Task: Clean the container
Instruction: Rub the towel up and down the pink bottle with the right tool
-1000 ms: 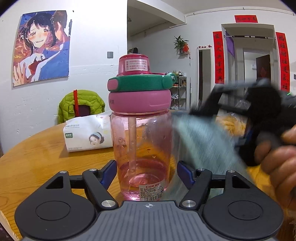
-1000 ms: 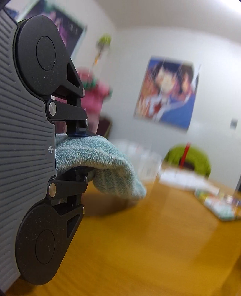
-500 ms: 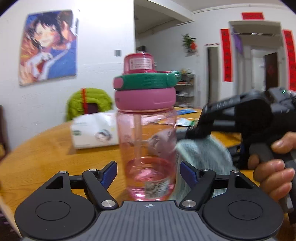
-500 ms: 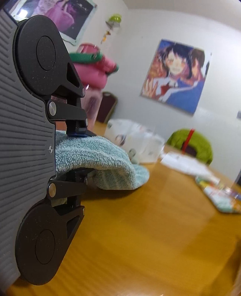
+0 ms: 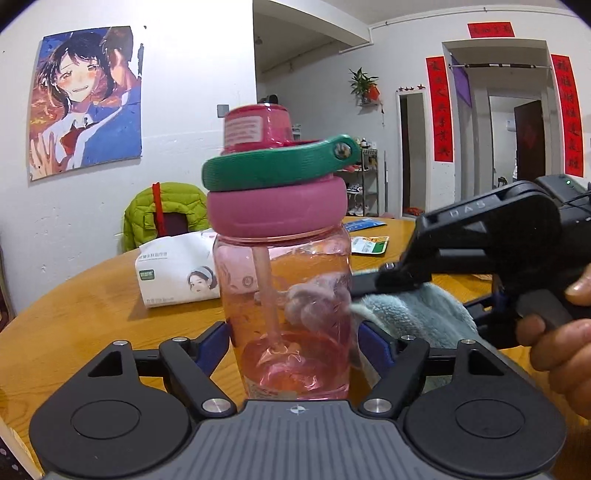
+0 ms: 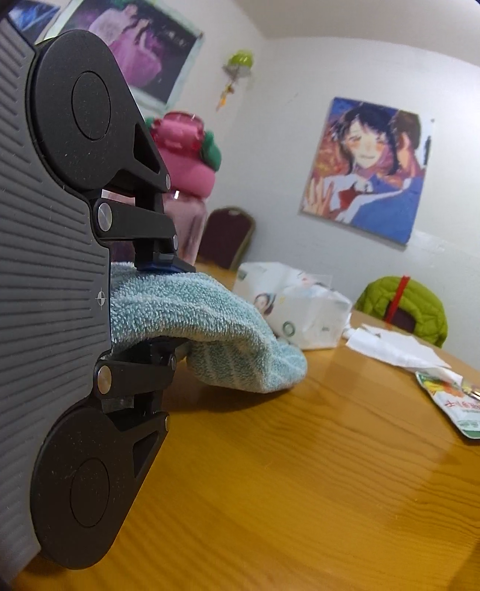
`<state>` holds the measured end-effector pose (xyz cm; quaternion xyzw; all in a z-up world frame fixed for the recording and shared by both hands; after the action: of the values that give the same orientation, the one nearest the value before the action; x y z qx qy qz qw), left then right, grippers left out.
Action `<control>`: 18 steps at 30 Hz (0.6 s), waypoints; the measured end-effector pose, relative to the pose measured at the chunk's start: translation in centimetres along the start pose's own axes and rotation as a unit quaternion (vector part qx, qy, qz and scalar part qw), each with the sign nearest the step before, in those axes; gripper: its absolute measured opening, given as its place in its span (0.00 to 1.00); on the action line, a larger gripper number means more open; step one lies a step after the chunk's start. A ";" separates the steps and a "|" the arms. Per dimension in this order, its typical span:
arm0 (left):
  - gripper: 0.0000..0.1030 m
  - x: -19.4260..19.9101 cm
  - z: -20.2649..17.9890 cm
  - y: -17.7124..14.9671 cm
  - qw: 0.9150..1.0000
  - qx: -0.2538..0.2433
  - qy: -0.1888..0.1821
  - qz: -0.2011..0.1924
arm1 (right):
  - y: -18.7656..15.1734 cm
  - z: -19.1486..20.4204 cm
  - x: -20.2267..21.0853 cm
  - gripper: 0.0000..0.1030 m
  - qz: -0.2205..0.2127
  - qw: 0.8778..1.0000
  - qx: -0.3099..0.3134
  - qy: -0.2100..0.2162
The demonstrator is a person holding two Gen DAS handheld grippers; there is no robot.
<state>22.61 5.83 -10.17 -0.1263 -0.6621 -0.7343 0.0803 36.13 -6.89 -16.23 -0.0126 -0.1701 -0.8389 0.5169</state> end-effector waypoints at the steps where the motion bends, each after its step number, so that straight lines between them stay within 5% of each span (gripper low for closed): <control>1: 0.71 0.0 0.0 0.0 1.000 -0.001 -0.001 0.000 | -0.2 0.0 0.0 0.34 0.002 1.000 0.004 -0.007; 8: 0.69 0.0 -0.1 0.0 1.000 -0.004 0.001 0.001 | -0.8 0.4 0.3 0.33 -0.008 0.999 0.031 -0.030; 12: 0.69 0.0 -0.1 0.0 1.000 -0.004 0.001 0.000 | -0.3 2.8 2.4 0.31 -0.062 0.994 0.028 0.088; 15: 0.69 0.0 -0.1 0.0 1.000 -0.005 0.003 0.000 | -0.3 3.1 2.9 0.32 -0.058 0.985 -0.017 0.162; 18: 0.69 0.0 -0.1 0.0 1.000 -0.005 0.003 0.000 | -0.7 1.2 1.4 0.32 -0.028 0.991 -0.056 0.115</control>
<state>22.60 5.77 -10.20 -0.1247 -0.6581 -0.7380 0.0819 34.65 -7.47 -14.98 0.0599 -0.0624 -0.8573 0.5075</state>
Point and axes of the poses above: each gripper's, at about its wrist camera, not at the fingertips, and x roughly against the way its jaws point, z to its left, y to its top, the point moved 6 cm from there along -x, roughly the way its jaws point, and after that the axes turned 2 degrees about -z, right-handed, at the moved point
